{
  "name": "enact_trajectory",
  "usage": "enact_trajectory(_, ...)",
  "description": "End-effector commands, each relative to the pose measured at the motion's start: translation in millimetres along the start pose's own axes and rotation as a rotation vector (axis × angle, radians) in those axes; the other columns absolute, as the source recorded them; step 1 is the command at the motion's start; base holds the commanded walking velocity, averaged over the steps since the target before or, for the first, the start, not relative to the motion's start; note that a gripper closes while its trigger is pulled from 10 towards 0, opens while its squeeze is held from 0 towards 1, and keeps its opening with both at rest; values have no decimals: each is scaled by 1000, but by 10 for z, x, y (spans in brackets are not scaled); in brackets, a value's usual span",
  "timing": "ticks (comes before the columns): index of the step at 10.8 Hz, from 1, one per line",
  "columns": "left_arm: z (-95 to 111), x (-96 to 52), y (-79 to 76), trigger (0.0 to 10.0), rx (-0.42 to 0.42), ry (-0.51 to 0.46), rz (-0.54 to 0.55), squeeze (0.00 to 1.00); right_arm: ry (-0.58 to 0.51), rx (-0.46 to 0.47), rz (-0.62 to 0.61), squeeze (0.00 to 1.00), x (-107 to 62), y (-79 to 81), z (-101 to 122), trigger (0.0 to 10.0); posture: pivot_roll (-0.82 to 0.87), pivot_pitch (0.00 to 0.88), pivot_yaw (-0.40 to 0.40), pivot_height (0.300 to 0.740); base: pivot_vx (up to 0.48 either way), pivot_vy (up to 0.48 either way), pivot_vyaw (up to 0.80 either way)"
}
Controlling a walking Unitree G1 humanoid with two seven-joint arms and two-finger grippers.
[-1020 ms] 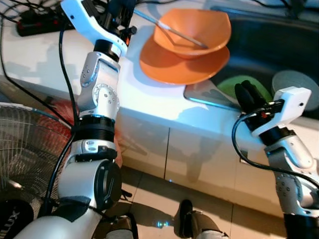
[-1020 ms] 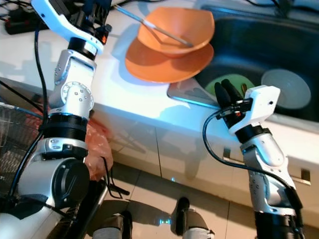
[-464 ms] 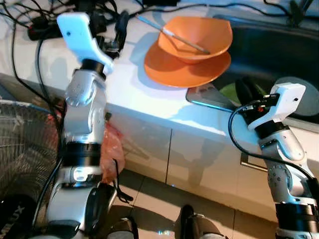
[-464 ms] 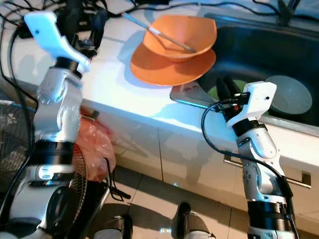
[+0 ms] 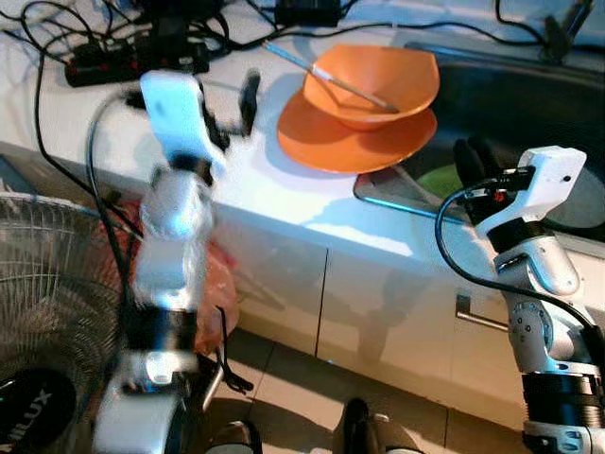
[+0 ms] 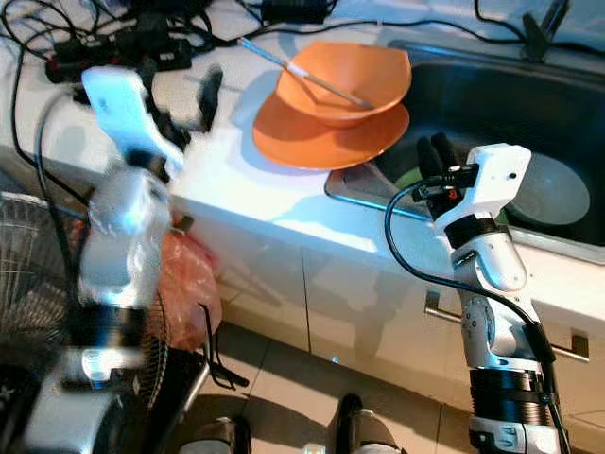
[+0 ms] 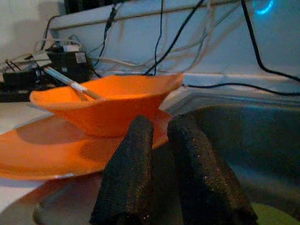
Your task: Kitchen organization
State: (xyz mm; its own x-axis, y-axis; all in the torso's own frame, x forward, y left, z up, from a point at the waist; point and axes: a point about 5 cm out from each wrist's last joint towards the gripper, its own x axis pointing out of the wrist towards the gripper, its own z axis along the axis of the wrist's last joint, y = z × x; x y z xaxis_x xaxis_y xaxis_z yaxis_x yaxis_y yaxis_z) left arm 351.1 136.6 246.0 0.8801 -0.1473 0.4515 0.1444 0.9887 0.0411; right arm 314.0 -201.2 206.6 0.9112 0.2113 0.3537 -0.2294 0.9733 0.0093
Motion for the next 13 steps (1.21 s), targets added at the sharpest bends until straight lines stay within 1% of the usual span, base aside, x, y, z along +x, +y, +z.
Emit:
enact_trajectory(1, 33, -21, 9, 10000, 26, -25, 9, 1000, -6, -1, -16, 0, -9, -26, -11, 10000, -27, 118, 42, 740, 0, 0, 0)
enact_trajectory(3, -69, -78, 12, 10000, 53, -7, 17, 1000, -11, 9, -22, 0, 6, -4, -37, 10000, -27, 104, 48, 740, 0, 0, 0)
enact_trajectory(4, -137, -123, 30, 10000, 53, 3, 42, 1000, -13, 17, -20, 0, 15, 16, -49, 10000, -26, 99, 49, 740, 0, 0, 0)
enact_trajectory(6, -265, -189, 28, 10000, 55, 40, 54, 1000, -6, 14, -13, 0, 17, 42, -76, 10000, -28, 99, 49, 740, 0, 0, 0)
enact_trajectory(7, -324, -223, 3, 10000, 80, 61, 37, 0, -5, 16, -12, 0, 16, 44, -78, 10000, -24, 115, 44, 740, 0, 0, 0)
enact_trajectory(8, -372, -254, -11, 10000, 83, 73, 35, 0, -4, 17, -13, 0, 19, 46, -87, 10000, -24, 119, 42, 740, 0, 0, 0)
enact_trajectory(9, -435, -289, 8, 10000, 89, 93, 51, 0, -2, 22, -9, 0, 27, 62, -93, 10000, -23, 132, 37, 740, 0, 0, 0)
enact_trajectory(11, -477, -311, 11, 10000, 81, 101, 62, 0, -1, 22, -16, 0, 37, 50, -95, 10000, -18, 141, 35, 740, 0, 0, 0)
enact_trajectory(13, -528, -333, -23, 10000, 101, 104, 62, 0, 2, 27, -20, 0, 43, 66, -116, 10000, -16, 150, 33, 740, 0, 0, 0)
